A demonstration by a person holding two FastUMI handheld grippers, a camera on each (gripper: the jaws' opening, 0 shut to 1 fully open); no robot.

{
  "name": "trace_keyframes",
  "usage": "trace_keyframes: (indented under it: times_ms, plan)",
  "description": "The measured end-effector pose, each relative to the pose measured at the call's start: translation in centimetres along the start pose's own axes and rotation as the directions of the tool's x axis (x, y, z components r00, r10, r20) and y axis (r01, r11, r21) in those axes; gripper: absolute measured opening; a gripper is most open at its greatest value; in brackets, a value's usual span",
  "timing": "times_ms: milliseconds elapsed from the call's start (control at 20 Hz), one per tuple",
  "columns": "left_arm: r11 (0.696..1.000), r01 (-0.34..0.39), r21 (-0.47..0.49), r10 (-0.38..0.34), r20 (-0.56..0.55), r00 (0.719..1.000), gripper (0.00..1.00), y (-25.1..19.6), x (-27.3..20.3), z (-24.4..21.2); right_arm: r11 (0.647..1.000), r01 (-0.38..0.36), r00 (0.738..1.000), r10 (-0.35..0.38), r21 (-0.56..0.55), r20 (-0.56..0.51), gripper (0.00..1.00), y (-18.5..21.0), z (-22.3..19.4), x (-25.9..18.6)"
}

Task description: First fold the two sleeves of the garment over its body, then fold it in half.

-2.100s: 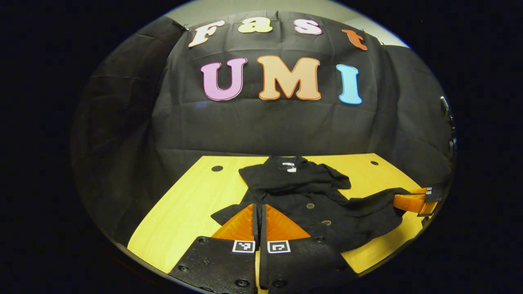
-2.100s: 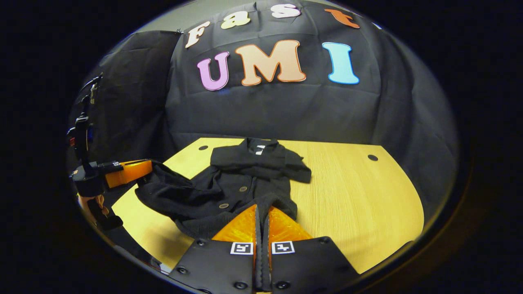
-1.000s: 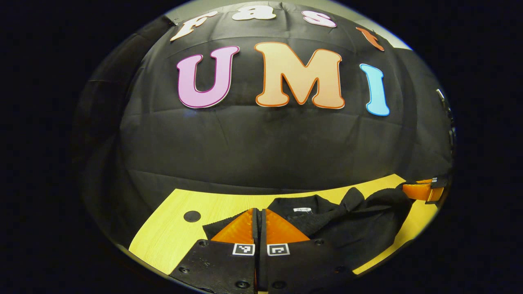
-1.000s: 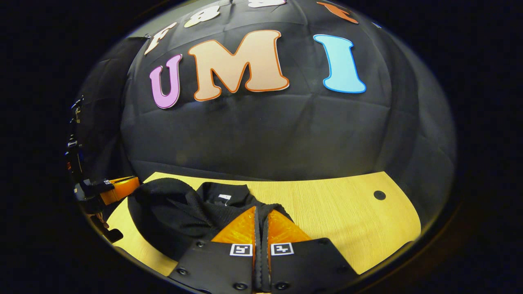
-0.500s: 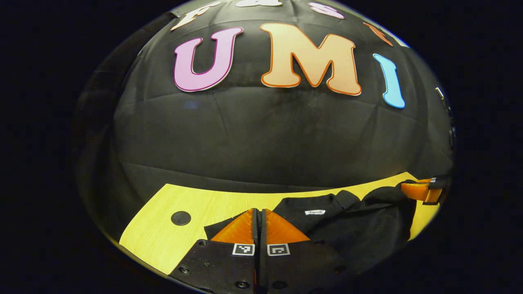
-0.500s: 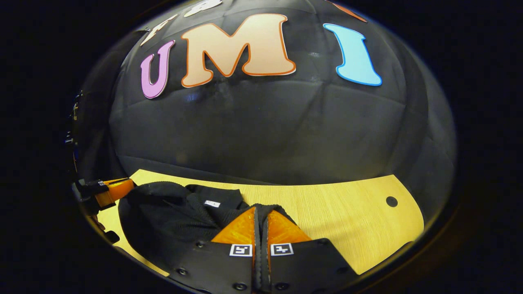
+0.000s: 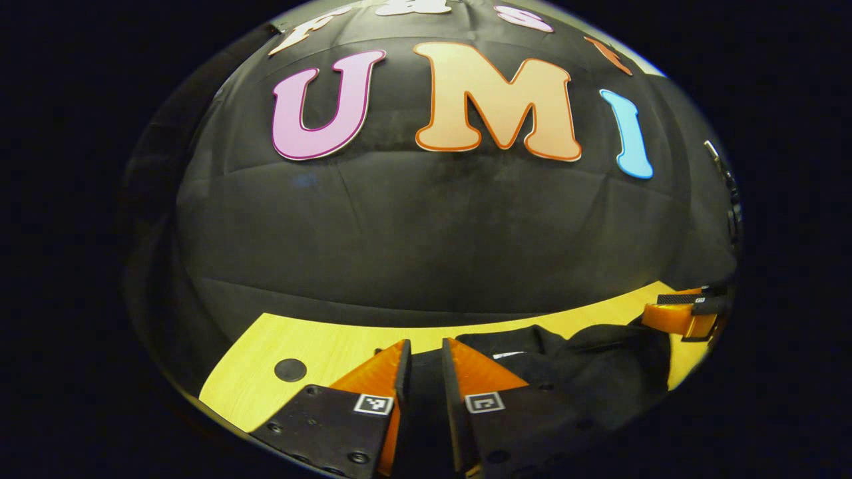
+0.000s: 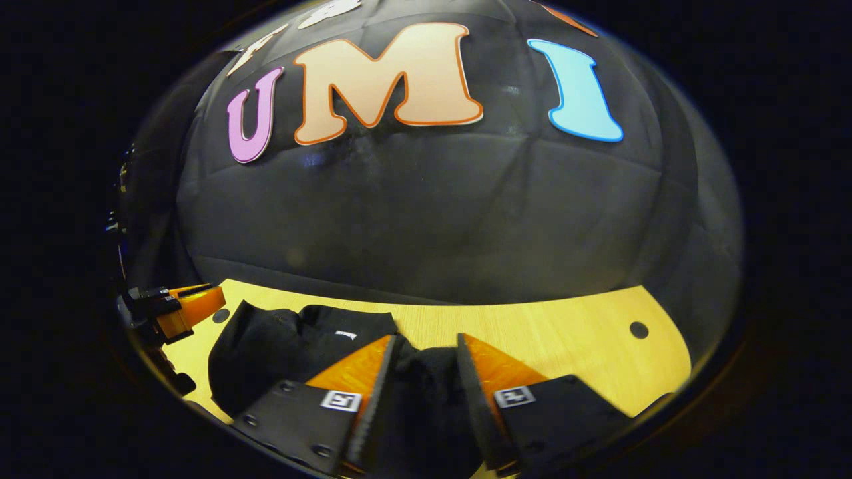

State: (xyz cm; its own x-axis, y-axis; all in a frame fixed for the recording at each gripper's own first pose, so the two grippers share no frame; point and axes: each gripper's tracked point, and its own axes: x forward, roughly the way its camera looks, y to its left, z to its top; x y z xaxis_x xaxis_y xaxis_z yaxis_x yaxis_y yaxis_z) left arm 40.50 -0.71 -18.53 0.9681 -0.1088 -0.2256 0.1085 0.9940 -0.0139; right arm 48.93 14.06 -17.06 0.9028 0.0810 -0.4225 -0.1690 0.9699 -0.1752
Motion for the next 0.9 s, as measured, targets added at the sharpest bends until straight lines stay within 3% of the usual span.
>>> trace_keyframes:
  times_ms: [150, 250, 500, 650, 900]
  plan:
    - [0.999, -0.025, -0.026, 0.025, 0.016, 1.0, 0.6, 0.7, -1.6, 1.0, 1.0, 0.018, 0.998, -0.018, -0.005, 0.06, 0.96, -0.3, 2.1, -2.0]
    - [0.998, -0.049, -0.027, 0.05, 0.04, 0.998, 0.86, 1.3, -3.2, 2.3, 1.0, 0.015, 0.994, -0.015, 0.004, 0.105, 1.0, -0.3, 3.7, -3.9]
    - [0.998, -0.062, -0.015, 0.064, 0.151, 0.986, 0.9, 0.7, -8.8, 7.4, 0.997, -0.06, 0.977, 0.048, 0.049, 0.21, 1.0, 0.4, 6.8, -11.0]
    - [0.997, -0.083, 0.002, 0.08, 0.241, 0.967, 0.89, -0.1, -13.7, 11.2, 1.0, -0.03, 0.961, 0.028, 0.002, 0.276, 1.0, -0.5, 7.4, -16.8]
    - [0.997, -0.077, 0.003, 0.072, 0.334, 0.94, 0.88, -2.8, -22.5, 13.9, 0.996, -0.052, 0.925, 0.076, -0.075, 0.372, 1.0, 0.0, 5.8, -27.6]
